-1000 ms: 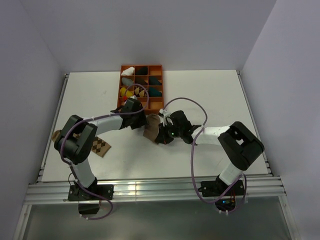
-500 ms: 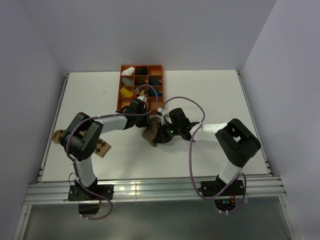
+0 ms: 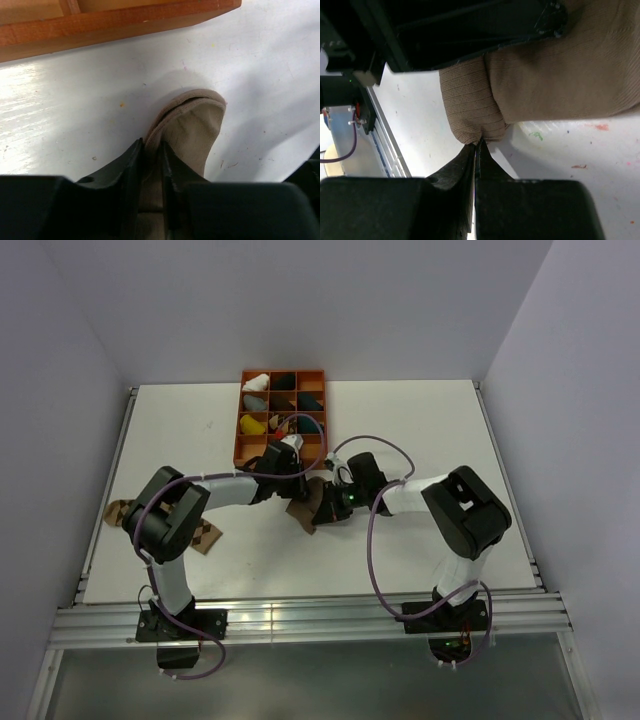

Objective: Roll the socks
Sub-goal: Roll the sock at the center of the board.

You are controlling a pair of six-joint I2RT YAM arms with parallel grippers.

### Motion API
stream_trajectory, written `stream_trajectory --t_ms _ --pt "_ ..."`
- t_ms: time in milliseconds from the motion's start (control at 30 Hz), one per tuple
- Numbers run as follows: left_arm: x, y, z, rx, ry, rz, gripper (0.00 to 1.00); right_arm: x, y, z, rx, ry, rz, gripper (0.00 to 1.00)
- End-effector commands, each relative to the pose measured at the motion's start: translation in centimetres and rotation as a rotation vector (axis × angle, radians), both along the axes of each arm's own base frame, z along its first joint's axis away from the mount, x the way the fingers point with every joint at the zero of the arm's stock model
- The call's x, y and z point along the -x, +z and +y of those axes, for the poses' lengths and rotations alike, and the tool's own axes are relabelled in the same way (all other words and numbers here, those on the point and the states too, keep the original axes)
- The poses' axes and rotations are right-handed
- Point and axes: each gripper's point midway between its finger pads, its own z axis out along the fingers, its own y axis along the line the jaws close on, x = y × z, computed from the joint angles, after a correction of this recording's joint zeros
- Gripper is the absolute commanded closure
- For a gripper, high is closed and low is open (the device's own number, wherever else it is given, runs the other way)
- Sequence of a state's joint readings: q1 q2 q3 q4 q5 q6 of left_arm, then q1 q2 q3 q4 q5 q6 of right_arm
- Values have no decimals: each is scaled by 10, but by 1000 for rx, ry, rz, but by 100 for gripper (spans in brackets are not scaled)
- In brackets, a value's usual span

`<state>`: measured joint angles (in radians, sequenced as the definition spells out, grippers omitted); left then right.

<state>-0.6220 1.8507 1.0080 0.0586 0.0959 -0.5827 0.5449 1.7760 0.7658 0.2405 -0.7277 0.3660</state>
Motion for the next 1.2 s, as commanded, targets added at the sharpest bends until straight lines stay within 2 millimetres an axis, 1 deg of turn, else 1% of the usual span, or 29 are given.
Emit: stream_trajectory --t_ms 0,67,167,200,233,267,300,333,367,400,467,500,533,567,633,667,700,767,800,867,900,933,967,1033,1067,1167 --pt "-2 4 -3 -2 -14 -32 72 -12 -3 0 10 -20 10 100" --pt "-7 13 -3 -1 3 -56 69 -12 -9 1 14 -25 30 100" --pt "-13 27 -1 18 66 -72 58 -10 -14 1 14 -25 55 100" --pt "-18 30 4 8 110 -83 50 -10 -14 0 17 -28 58 100" --pt "-21 34 9 6 148 -90 47 -10 -14 0 17 -29 60 100" --pt "-23 43 13 17 185 -101 44 -10 -14 0 18 -31 61 100" --pt "-25 46 18 29 244 -99 34 -10 -14 0 22 -31 60 100" --pt "-26 50 21 43 273 -102 29 -10 -15 -1 30 -36 65 100" --pt "-26 62 23 66 299 -117 25 -11 -13 -1 30 -38 66 100" --pt "-26 65 25 89 323 -113 17 -12 -13 -1 33 -40 63 100" --pt "-26 78 28 114 356 -123 15 -12 -11 -1 35 -45 70 100" --pt "-22 78 32 106 371 -108 15 -13 -10 0 33 -45 69 100" --pt "-25 82 37 107 410 -121 16 -13 -9 0 32 -43 73 100" --pt "-18 85 44 116 453 -95 17 -15 -8 1 32 -45 69 100" --pt "-5 75 56 108 508 -52 20 -15 -5 2 28 -45 67 100" --pt "0 81 58 162 554 -32 21 -16 -3 2 27 -47 65 100" --pt "13 66 63 158 567 8 25 -16 -3 2 28 -47 65 100" --pt "24 68 58 252 577 52 27 -17 -2 3 33 -49 65 100" --pt "36 52 61 252 583 94 29 -18 -3 2 37 -50 66 100" --pt "43 53 55 333 590 130 30 -18 -3 3 38 -50 70 100" --pt "50 43 58 327 601 148 30 -19 -3 3 40 -52 69 100" --pt "52 42 57 335 606 149 30 -19 -3 3 40 -52 69 100" --pt "52 45 55 360 617 145 30 -20 -3 3 41 -55 72 100" --pt "56 44 51 354 619 124 31 -21 -4 3 48 -56 72 100" --pt "56 42 50 351 627 122 31 -21 -3 4 47 -54 69 100" --pt "53 46 47 361 637 94 31 -22 -2 4 54 -54 63 100"
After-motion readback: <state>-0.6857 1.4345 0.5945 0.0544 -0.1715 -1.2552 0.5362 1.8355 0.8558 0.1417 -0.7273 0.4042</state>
